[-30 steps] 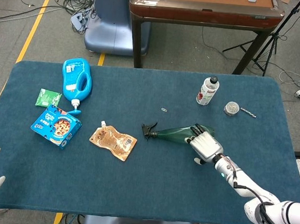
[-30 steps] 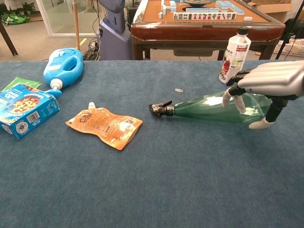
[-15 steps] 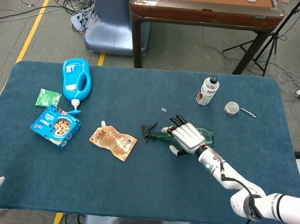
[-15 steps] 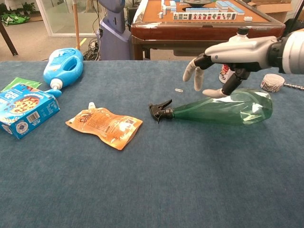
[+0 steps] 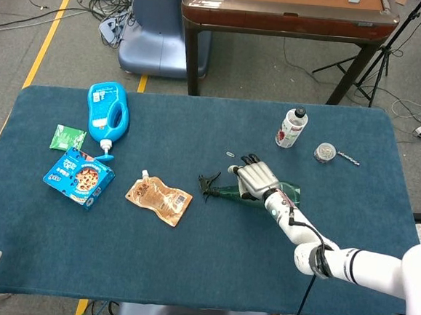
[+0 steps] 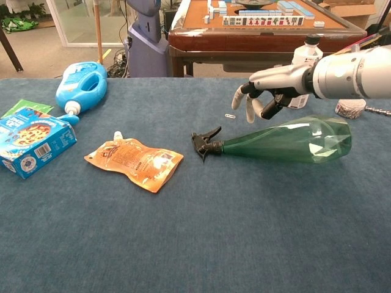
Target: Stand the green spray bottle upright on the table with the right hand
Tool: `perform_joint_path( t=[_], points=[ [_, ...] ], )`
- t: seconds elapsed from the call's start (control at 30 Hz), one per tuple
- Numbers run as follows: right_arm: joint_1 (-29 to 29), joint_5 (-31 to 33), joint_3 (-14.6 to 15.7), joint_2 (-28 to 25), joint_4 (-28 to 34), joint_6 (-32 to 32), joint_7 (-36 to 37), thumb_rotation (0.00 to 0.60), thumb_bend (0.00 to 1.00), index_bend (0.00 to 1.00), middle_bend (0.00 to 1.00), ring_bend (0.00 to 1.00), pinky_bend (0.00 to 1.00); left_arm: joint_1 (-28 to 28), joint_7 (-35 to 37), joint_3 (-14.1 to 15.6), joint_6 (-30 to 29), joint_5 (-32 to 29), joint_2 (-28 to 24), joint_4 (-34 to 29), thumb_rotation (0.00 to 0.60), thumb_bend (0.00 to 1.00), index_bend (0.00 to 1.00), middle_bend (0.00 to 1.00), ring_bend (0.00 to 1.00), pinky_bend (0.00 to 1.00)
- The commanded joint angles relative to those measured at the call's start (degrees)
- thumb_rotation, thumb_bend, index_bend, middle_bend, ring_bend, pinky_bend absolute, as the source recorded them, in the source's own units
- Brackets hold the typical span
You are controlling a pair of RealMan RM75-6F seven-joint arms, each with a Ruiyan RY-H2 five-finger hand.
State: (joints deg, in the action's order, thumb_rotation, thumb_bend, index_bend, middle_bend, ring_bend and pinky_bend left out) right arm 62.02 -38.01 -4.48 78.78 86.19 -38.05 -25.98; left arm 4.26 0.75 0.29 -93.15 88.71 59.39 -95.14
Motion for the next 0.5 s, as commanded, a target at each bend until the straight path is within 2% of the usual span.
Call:
perform_joint_path(
  t=[0.03, 0.27, 0.5],
  points=[
    [1.1, 3.2, 1.0, 1.6, -2.4, 1.8, 0.3, 0.468, 0.89, 0.20, 0.35, 0.04, 0.00, 0.0, 0.0, 0.1, 0.1, 0.1, 0.1, 0.1, 0.600, 0.26, 0.19, 0.01, 0.04, 0.04],
    [2.3, 4.0, 1.7, 2.8, -3.8, 3.9, 1.5, 0.467, 0.89, 0.20, 0.36, 0.04, 0.00, -0.1, -0.3, -0.1, 0.3, -0.1, 0.0, -0.2, 0.600, 0.26, 0.19, 0.01, 0.04, 0.04],
    [2.4, 0.5, 1.5, 1.9, 0.5, 5.5, 4.0, 0.468, 0.89, 0.20, 0.38, 0.04, 0.00, 0.1, -0.3, -0.1, 0.2, -0.5, -0.1, -0.2, 0.600, 0.26, 0.19, 0.01, 0.04, 0.04]
  ],
)
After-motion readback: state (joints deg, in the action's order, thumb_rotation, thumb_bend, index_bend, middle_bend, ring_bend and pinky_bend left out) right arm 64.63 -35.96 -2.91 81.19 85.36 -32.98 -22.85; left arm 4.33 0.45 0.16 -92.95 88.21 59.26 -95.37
